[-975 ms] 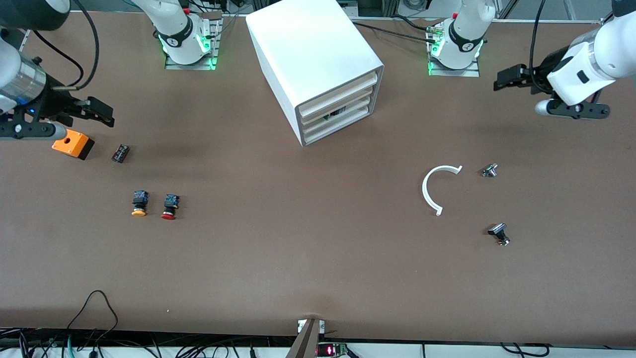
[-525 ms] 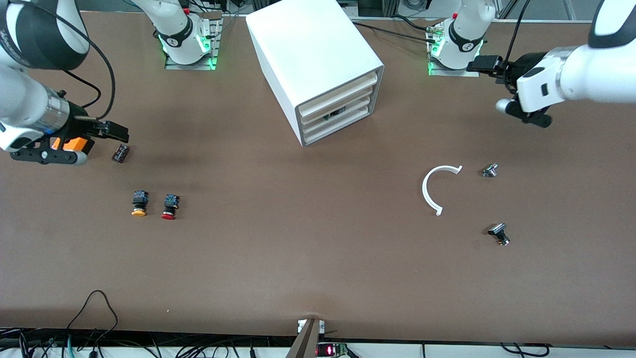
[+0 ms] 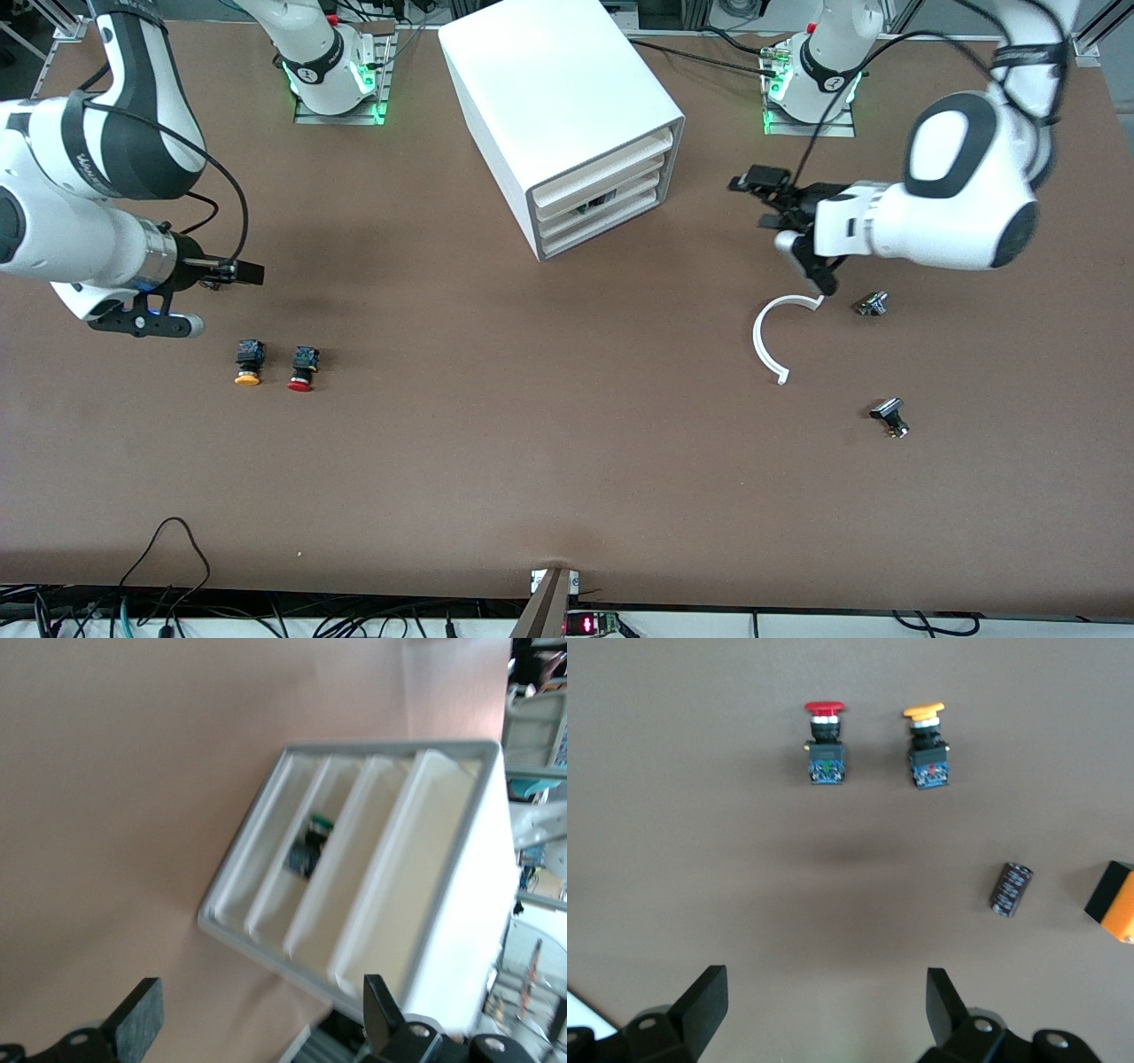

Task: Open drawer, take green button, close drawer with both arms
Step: 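Pull the white cabinet drawer open with the left gripper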

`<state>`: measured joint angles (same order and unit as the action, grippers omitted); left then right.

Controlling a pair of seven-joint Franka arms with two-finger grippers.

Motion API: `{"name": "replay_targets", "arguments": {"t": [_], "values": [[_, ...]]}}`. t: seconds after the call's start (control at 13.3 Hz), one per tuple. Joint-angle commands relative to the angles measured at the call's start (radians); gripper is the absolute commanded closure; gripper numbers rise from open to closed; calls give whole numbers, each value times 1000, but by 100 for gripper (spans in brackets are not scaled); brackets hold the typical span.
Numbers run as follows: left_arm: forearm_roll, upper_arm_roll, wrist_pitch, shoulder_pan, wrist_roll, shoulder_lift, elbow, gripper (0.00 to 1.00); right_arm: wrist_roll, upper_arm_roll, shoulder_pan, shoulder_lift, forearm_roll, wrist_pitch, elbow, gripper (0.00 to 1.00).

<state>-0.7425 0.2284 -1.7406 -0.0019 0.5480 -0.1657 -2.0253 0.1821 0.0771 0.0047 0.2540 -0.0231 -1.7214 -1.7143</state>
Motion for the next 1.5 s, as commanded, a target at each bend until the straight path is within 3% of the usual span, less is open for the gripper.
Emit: {"name": "replay_targets", "arguments": {"t": [0.0,0.15,0.3,0.45,0.6,0.82,0.9,0.97,1.43], "values": [[-177,45,-166,11,213,-69,-131,1,25,3,18,48,-8,-4,51,1],[-353,45,-204,11,408,-144,-177,1,57,3,40,63,-6,-4,62,1],[-423,45,-211,13,490,-202,-197,2,105,3,61,76,-3,-4,62,1],[-518,60,-194,11,523,-242,-243,9,116,3,75,99,-3,-4,67,1],[-532,100,-188,10,538,-273,-250,24,163,3,104,113,-3,-3,96,1],[-532,101,-188,-7,570,-325,-248,28,259,3,155,113,3,-1,116,1],[-532,103,-186,-23,617,-342,-248,38,284,3,167,114,8,-1,119,1],[-535,107,-185,-30,651,-348,-248,40,304,3,176,114,12,-1,120,1],[-549,135,-154,-27,700,-402,-254,43,453,4,251,155,14,6,223,1]]}}
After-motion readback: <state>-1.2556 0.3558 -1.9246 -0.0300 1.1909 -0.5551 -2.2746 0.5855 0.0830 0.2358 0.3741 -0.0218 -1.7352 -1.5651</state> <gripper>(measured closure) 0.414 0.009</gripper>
